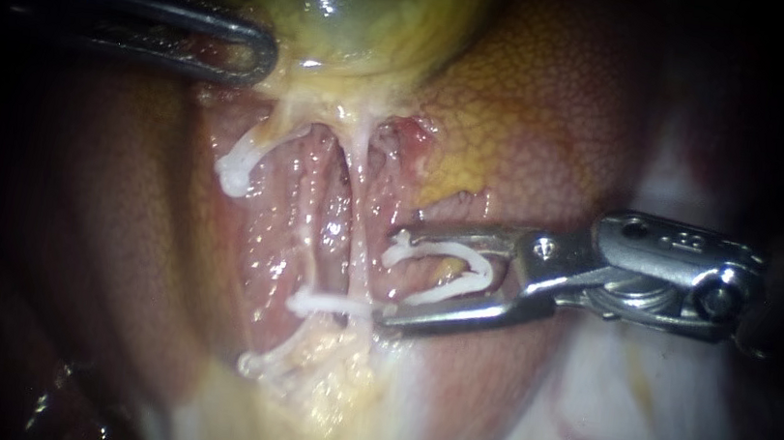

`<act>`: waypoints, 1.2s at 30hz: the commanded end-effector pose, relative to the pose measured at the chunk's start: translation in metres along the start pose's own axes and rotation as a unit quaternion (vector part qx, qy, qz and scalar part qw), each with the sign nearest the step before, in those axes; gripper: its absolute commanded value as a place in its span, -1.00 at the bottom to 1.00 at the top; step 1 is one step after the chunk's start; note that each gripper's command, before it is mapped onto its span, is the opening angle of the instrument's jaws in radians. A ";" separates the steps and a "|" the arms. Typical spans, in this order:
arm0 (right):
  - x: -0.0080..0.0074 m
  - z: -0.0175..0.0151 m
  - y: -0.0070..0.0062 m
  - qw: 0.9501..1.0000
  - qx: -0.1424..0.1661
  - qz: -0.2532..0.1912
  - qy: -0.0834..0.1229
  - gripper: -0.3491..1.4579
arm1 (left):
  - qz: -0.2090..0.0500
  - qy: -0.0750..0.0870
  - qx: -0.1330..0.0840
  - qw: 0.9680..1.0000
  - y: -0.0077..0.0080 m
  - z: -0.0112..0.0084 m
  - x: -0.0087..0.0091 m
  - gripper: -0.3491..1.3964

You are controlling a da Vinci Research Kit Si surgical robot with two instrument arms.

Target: Clipping second clip right tube

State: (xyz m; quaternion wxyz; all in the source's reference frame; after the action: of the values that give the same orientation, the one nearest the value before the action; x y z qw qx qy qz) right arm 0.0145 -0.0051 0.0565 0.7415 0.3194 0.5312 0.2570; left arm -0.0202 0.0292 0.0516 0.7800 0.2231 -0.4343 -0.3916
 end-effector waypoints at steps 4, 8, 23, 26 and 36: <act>0.0000 0.0005 0.0002 1.000 -0.002 0.000 0.000 -0.07 | 0.000 0.000 0.000 1.000 0.0001 0.0001 0.0001 -1.00; 0.0000 0.0015 0.0005 1.000 0.005 -0.002 0.008 -0.07 | 0.000 0.000 0.000 1.000 0.0001 0.0002 0.0001 -1.00; 0.0005 0.0048 0.0003 0.989 0.125 0.006 0.078 -0.09 | 0.001 0.000 -0.001 1.000 0.0001 0.0002 0.0002 -1.00; 0.0005 0.0048 -0.0002 0.985 0.149 0.002 0.083 -0.12 | 0.001 0.000 -0.001 1.000 0.0001 0.0002 0.0002 -1.00; 0.0012 0.0053 -0.0021 0.981 0.174 -0.002 0.082 -0.18 | 0.001 0.000 -0.001 1.000 0.0001 0.0002 0.0002 -1.00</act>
State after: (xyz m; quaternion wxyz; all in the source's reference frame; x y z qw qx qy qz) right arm 0.0200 -0.0067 0.0554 0.6289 0.4201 0.6277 0.1841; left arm -0.0203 0.0290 0.0519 0.7802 0.2221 -0.4345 -0.3915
